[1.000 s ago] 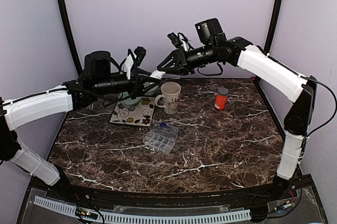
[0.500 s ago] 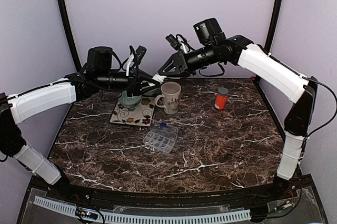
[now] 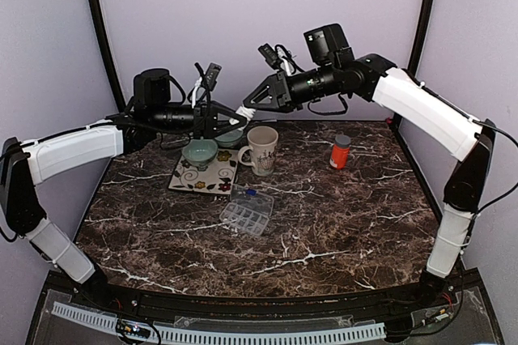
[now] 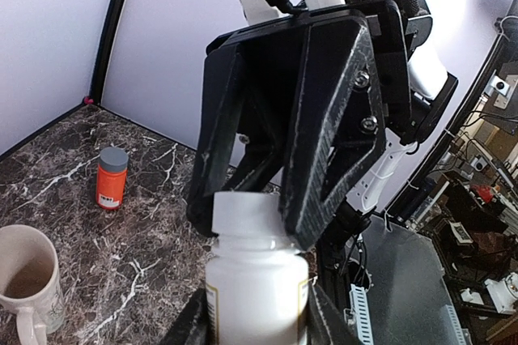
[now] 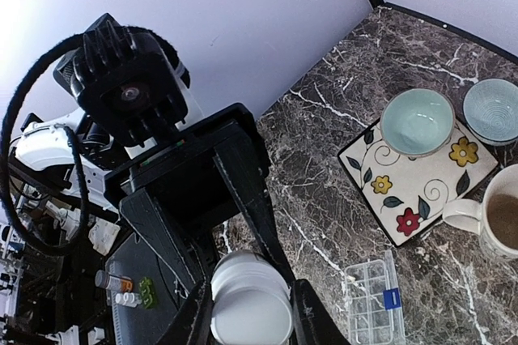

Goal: Sort the pills into containers
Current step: Screw the lid of the pill bottle onto the pill bottle.

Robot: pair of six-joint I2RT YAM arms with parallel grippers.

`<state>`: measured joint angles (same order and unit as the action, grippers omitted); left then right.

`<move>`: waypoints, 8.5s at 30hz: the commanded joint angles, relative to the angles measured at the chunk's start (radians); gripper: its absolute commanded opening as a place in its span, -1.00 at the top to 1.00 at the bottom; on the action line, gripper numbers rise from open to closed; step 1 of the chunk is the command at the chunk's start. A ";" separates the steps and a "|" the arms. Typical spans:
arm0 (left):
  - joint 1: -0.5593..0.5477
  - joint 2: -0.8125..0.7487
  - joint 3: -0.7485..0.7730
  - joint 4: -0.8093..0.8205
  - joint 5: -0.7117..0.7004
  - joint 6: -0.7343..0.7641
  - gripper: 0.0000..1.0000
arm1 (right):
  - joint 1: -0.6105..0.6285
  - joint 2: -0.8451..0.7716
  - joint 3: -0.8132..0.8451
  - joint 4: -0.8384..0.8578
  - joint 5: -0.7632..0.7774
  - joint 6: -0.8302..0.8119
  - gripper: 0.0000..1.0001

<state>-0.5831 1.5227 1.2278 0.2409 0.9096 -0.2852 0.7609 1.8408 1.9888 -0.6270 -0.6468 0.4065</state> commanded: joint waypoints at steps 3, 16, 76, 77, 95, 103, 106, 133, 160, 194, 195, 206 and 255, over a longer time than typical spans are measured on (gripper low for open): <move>-0.041 -0.006 0.039 0.187 0.107 -0.015 1.00 | 0.078 0.054 -0.025 0.057 -0.032 0.036 0.74; -0.050 -0.061 0.037 0.046 -0.253 0.245 1.00 | 0.078 0.156 0.073 -0.038 -0.011 0.140 0.82; -0.243 -0.174 -0.249 0.240 -1.003 0.489 1.00 | 0.070 0.064 0.055 -0.041 0.178 0.276 0.00; -0.240 -0.172 -0.248 0.237 -1.002 0.485 1.00 | 0.069 0.061 0.054 -0.042 0.179 0.272 0.00; -0.153 -0.174 -0.234 0.160 -0.905 0.403 1.00 | 0.066 -0.062 -0.030 -0.051 0.188 0.102 -0.06; -0.063 -0.181 -0.184 0.062 -0.671 0.318 1.00 | 0.066 -0.135 -0.106 0.019 0.248 -0.022 -0.06; -0.024 -0.177 -0.155 0.023 -0.552 0.267 1.00 | 0.063 -0.141 -0.123 0.068 0.246 -0.038 -0.05; 0.106 -0.008 -0.016 -0.003 0.197 -0.023 1.00 | 0.051 -0.094 -0.114 0.184 0.146 -0.033 -0.04; 0.109 0.047 0.024 0.068 0.284 -0.091 1.00 | 0.043 -0.044 -0.119 0.228 0.087 0.003 -0.03; 0.115 0.086 0.046 0.121 0.310 -0.123 1.00 | 0.025 -0.017 -0.126 0.263 0.013 0.052 0.41; 0.117 0.086 0.046 0.121 0.311 -0.124 1.00 | 0.026 -0.018 -0.125 0.266 0.009 0.056 0.41; 0.117 0.088 0.043 0.123 0.308 -0.121 1.00 | 0.026 -0.024 -0.129 0.280 -0.013 0.075 0.05; -0.082 0.002 0.083 -0.032 -0.363 0.281 1.00 | 0.019 0.108 -0.013 0.103 0.066 0.296 0.89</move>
<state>-0.5648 1.5833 1.2881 0.1471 0.7773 -0.1463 0.7387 1.8977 1.9453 -0.4797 -0.5964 0.6582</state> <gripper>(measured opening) 0.359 0.268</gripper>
